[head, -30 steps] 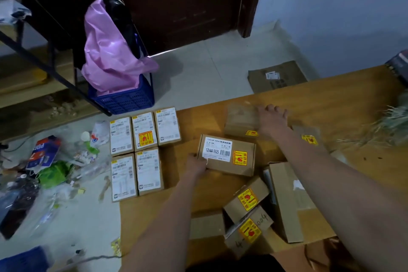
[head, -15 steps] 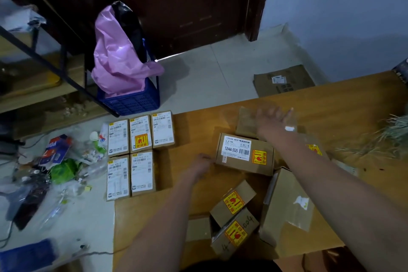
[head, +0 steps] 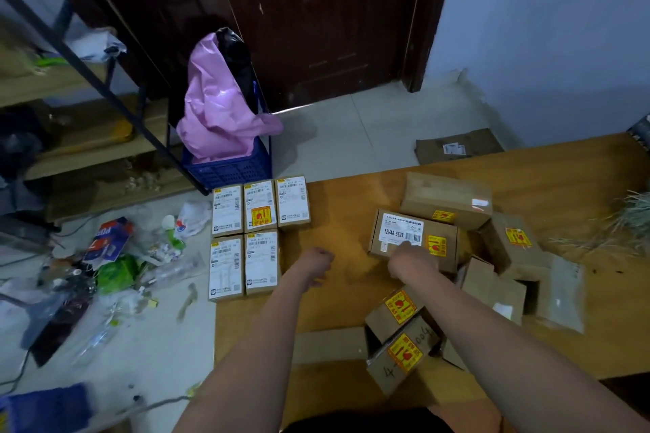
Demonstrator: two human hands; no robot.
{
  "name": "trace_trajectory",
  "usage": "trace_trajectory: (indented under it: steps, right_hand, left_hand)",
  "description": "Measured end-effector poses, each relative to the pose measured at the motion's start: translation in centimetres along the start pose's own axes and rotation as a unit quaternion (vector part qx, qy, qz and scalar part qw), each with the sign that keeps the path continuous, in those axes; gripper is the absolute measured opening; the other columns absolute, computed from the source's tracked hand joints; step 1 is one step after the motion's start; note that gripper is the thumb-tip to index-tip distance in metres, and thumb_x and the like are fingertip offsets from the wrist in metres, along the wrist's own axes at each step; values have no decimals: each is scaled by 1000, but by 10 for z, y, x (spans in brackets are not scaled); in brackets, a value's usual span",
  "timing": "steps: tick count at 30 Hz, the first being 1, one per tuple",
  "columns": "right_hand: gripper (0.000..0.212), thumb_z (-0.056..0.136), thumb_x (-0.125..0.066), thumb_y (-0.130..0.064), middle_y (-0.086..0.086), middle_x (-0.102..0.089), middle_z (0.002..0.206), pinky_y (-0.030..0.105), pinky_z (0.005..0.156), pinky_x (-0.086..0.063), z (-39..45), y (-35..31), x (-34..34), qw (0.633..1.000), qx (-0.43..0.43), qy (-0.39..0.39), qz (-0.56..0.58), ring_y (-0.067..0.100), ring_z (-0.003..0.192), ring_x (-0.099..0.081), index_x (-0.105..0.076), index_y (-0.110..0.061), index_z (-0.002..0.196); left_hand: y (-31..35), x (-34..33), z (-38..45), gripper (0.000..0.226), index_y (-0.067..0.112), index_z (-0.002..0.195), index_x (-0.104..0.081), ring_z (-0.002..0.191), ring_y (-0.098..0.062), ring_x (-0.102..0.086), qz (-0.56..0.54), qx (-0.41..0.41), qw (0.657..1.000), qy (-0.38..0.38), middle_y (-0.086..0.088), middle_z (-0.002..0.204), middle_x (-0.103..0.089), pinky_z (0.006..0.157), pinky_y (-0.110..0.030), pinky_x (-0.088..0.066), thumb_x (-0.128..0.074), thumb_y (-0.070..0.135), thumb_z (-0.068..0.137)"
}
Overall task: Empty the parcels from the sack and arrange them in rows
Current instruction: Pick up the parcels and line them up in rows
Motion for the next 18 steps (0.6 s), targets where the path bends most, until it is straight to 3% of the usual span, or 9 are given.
trace_trajectory:
  steps: [4,8,10,12,15,18]
  right_hand:
    - [35,90,-46,-16,12,-58,125,40,88,-50,-4,8,-24,998,-49,-24,39,32,119,-53,-57,-10,123]
    - [37,91,-51,-17,12,-61,126,26,74,-44,-10,5,-43,996,-29,-54,64,29,119,-58,-61,-8,126]
    - [49,84,-55,-22,15,-55,130,28,80,-47,9,11,-58,992,-81,-46,79,31,120,-54,-57,-10,131]
    - [61,79,-55,-27,18,-47,133,38,84,-45,19,11,-66,986,-112,-51,110,34,117,-50,-48,-11,138]
    - [76,80,-64,-27,18,-37,136,40,83,-42,-27,-8,-40,967,-170,-19,189,34,119,-42,-29,-9,146]
    - [85,80,-69,-26,17,-31,146,43,103,-38,-54,-39,-17,966,-158,35,201,37,128,-40,-23,-14,150]
  left_hand:
    - [-11,21,-12,35,15,131,-53,105,-26,-58,-19,-21,1000,7,-9,122,-58,85,-39,-51,-49,32,101]
    - [-20,42,-22,26,16,123,-54,103,-28,-58,-33,-32,999,13,-11,123,-58,90,-42,-52,-49,30,102]
    - [-25,50,-25,22,15,118,-56,95,-28,-56,-46,-35,998,10,-13,118,-58,86,-39,-52,-50,27,102]
    - [-30,57,-30,10,17,99,-58,86,-28,-49,-52,-39,998,8,-12,105,-54,75,-37,-47,-49,22,102]
    - [-39,65,-28,25,23,77,-49,83,-24,-43,-27,-53,998,1,-8,97,-48,69,-37,-43,-48,15,100]
    - [-41,71,-28,9,20,99,-62,86,-27,-54,-28,-64,998,-6,-9,104,-55,76,-35,-51,-53,17,99]
Point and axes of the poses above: each hand's wrist, its own z-axis towards the middle knuckle, its own x-axis out of the back of the hand, y = z × x, the point moved 5 cm from there along z, towards the middle knuckle
